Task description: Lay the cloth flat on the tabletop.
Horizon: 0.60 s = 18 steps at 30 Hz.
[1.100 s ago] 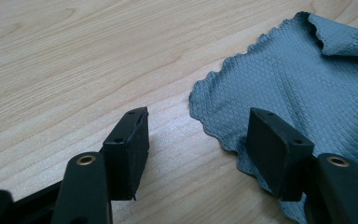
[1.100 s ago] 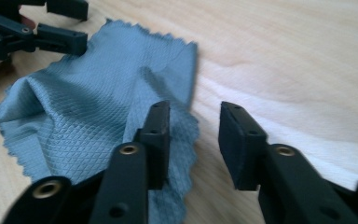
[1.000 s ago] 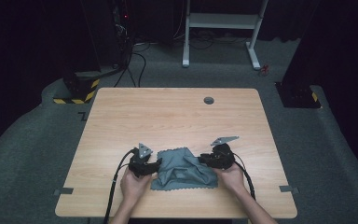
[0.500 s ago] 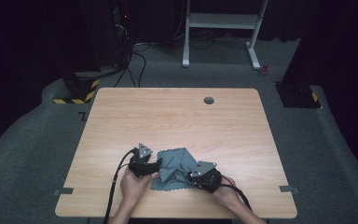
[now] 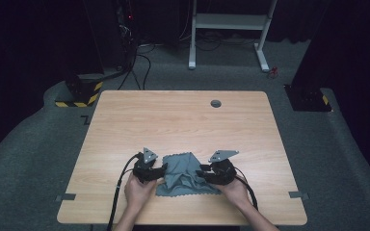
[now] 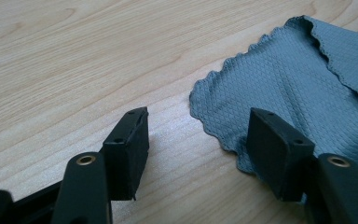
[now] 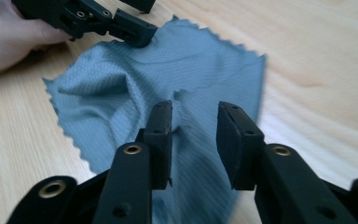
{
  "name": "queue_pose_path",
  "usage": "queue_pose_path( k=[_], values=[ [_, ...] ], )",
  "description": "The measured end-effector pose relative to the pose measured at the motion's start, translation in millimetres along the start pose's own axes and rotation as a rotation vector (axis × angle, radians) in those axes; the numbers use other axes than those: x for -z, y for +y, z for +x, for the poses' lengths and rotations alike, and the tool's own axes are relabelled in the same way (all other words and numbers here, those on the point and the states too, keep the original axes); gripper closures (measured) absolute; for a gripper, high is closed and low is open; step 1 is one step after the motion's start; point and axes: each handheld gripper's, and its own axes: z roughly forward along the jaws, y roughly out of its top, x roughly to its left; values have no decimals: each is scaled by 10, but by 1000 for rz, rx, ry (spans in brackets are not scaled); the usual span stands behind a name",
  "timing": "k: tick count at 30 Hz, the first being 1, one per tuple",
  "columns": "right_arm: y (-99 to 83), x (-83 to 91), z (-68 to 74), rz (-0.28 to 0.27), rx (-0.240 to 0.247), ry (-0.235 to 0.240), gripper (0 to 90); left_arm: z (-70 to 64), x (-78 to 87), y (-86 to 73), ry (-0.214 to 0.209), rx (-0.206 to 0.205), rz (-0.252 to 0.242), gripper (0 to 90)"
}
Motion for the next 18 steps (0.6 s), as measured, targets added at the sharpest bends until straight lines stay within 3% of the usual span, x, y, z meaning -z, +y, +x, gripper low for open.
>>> queue_pose_path(
  k=[1,4,6,9,12,15,16,18],
  values=[
    [15,-74,3,7,-27,27,647,1,0,0,0,-1,0,393],
    [40,-133,-1,17,-50,48,668,1,-1,1,0,-1,0,393],
    [69,-185,-8,37,-64,80,754,2,-1,1,0,-1,0,392],
    [73,-183,3,35,-47,83,832,2,-1,1,0,-1,0,393],
    [76,-135,31,21,-17,49,898,-3,-4,2,1,-2,-3,401],
    [81,-110,14,7,-21,54,883,-4,-3,3,0,-2,-3,404],
    [85,-90,13,-7,-32,63,805,-4,-3,3,0,-2,-3,404],
    [88,-89,11,-14,-33,66,775,-5,-4,3,0,-2,-3,405]
  ],
)
